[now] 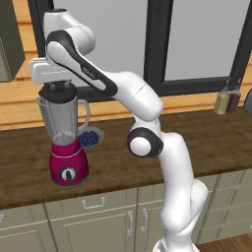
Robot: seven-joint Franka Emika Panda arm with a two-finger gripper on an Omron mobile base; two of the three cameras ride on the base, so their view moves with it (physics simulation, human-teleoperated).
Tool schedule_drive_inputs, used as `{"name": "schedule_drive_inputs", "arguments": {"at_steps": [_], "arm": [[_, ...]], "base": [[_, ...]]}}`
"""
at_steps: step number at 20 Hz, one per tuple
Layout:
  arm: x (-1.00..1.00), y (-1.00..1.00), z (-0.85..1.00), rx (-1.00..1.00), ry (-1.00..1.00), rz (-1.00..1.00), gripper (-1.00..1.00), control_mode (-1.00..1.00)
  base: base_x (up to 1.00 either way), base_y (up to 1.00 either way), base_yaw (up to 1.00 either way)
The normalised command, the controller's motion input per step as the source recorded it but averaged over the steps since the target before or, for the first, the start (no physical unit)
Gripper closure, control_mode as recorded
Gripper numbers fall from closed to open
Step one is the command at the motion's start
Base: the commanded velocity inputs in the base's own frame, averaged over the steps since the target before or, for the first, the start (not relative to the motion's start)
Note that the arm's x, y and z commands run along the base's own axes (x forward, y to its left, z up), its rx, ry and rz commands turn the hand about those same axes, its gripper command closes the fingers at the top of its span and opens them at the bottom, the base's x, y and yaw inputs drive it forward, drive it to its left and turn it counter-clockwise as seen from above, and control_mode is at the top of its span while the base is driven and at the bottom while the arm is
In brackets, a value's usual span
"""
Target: Close the lid blender by securely placing the lid on top.
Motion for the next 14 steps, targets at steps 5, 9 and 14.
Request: {"name": "schedule_drive_inputs", "arguments": {"at_steps": [5,9,14], "arm": [[-0.39,0.0,-0.21,0.0,0.0,-0.08,1.0,-1.0],[-0.44,0.0,-0.31,0.0,0.0,-0.08,1.0,-1.0],[-0.18,0.0,-0.67,-0.02,0.05,-0.07,1.0,-1.0]], "base": [[0.0,0.0,0.0],[0.0,0.0,0.0],[0.0,0.0,0.0]]}}
